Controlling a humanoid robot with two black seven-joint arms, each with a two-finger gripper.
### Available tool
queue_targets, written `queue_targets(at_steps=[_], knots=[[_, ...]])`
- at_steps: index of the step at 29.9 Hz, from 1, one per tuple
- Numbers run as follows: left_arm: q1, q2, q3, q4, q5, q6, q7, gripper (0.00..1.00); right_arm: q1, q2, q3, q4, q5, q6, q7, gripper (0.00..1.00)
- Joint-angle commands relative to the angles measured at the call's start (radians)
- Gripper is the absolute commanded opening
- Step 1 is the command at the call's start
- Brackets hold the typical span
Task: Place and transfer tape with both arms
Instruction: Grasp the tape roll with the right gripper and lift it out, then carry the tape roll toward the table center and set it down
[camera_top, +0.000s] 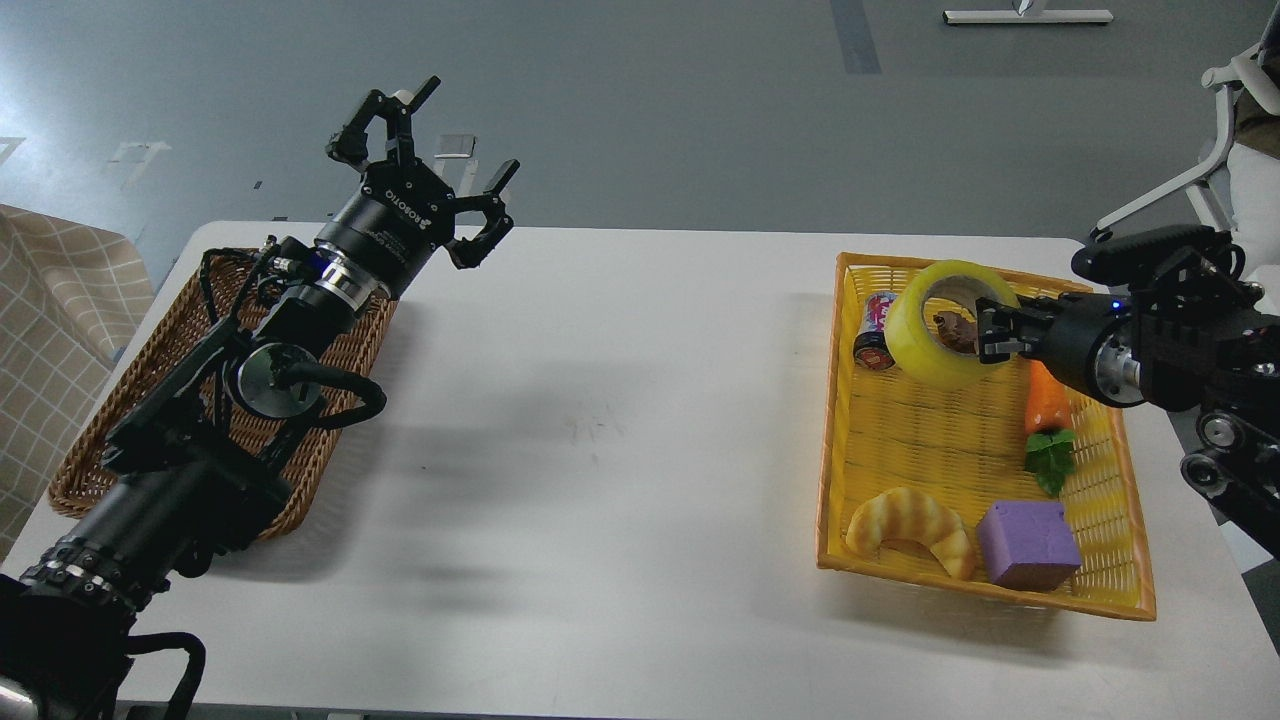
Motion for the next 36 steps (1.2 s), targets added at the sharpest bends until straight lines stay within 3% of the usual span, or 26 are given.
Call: queue_targets(at_steps=[1,14,27,36], knots=[[0.0,0.0,0.0,0.0,0.0,0.0,0.0,0.98,0.079,0.003,-0.011,-0.013,0.034,0.0,0.0,0.0],[-0.005,0.004,0.001,-0.002,0.002,0.0,0.0,0.98,0.238,0.38,-0.144,-0.284,0.034,0.0,0.0,0.0],[-0.005,0.004,0.001,-0.003,0.002,0.0,0.002,0.98,0.313,0.679,-0.287,-0.487,0.028,0.0,-0.002,0.0],[-0.007,0.01,0.0,-0.003,0.002,0.0,0.0,0.98,0.326,0.687,-0.373,-0.558,0.03,0.0,-0.002,0.0]])
